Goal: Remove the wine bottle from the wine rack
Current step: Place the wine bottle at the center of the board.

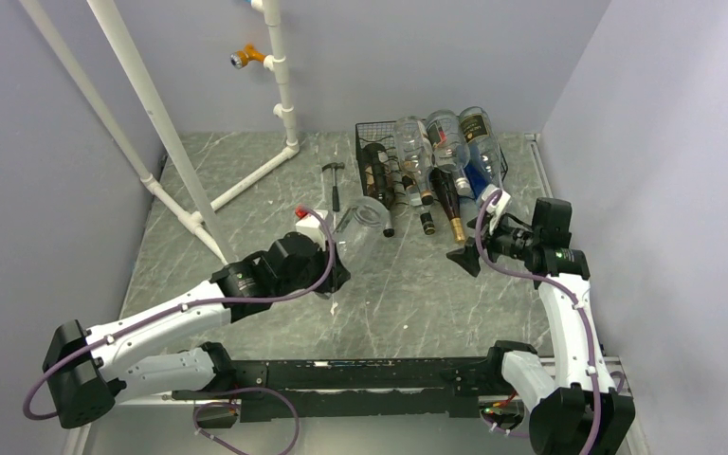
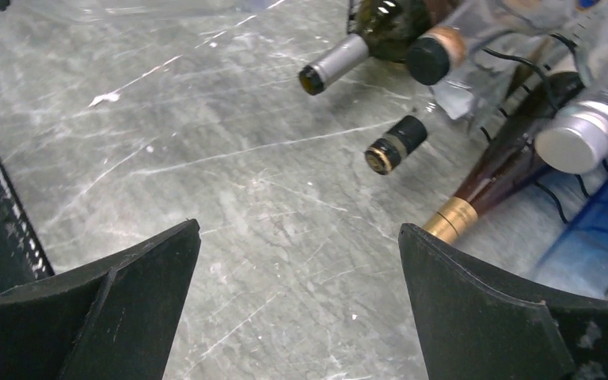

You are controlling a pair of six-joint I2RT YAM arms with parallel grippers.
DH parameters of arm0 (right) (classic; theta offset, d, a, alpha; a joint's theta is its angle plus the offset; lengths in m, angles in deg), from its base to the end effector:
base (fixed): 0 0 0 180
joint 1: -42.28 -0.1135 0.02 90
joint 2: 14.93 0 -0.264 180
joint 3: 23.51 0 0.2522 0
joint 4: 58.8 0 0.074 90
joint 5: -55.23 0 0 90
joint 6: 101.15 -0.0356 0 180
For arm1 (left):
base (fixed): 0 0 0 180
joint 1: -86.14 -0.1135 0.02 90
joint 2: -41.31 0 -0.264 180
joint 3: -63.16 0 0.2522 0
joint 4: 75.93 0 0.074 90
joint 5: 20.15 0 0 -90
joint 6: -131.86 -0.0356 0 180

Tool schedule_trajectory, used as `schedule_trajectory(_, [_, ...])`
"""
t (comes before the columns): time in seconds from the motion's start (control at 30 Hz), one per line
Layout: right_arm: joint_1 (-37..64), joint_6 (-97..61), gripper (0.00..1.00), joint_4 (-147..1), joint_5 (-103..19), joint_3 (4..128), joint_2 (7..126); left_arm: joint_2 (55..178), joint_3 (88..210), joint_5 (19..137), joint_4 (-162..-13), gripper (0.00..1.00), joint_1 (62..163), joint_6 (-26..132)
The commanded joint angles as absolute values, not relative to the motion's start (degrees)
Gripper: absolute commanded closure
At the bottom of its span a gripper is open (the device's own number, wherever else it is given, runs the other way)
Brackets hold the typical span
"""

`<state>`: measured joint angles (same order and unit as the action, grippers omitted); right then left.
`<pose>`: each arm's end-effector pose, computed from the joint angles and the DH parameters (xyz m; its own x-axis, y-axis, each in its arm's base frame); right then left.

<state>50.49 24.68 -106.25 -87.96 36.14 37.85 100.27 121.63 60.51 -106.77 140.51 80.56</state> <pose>0.1853 0.0021 0.2919 -0.2198 -0.3227 -0.9206 -0.7955 0.6056 -0.0223 0.1383 -0.1830 0.2808 -0.6874 -0.1000 -0.7194 0.3735 0.8008 -0.4682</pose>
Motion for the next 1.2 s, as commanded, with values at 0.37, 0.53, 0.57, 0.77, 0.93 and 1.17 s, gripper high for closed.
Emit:
schedule_trajectory(0.37, [50.8,61.3,0.0,-127.6,-104.3,35.4,37.0,98.1,125.6,72.5,-103.2,1.0,140.7,84.9])
schedule_trajectory(0.53, [50.7,72.2,0.0,-133.4,-106.8,34.2,37.6,98.9,126.2,76.1,-105.1,1.0,140.8,85.3])
schedule_trajectory(0.57, [50.6,74.5,0.0,-134.6,-107.2,34.0,37.9,99.2,126.5,76.7,-105.8,1.0,140.7,85.4])
schedule_trajectory(0.77, [47.6,81.7,0.0,-137.4,-107.9,34.4,39.7,102.9,129.3,81.4,-109.3,1.0,140.7,86.2])
schedule_trajectory(0.93, [43.6,84.4,0.0,-137.1,-106.0,35.0,41.6,106.8,132.5,84.9,-112.4,1.0,140.7,86.5])
schedule_trajectory(1.17, [34.0,79.8,0.0,-127.6,-100.2,34.1,44.1,111.3,136.0,89.4,-116.8,1.0,140.7,87.5])
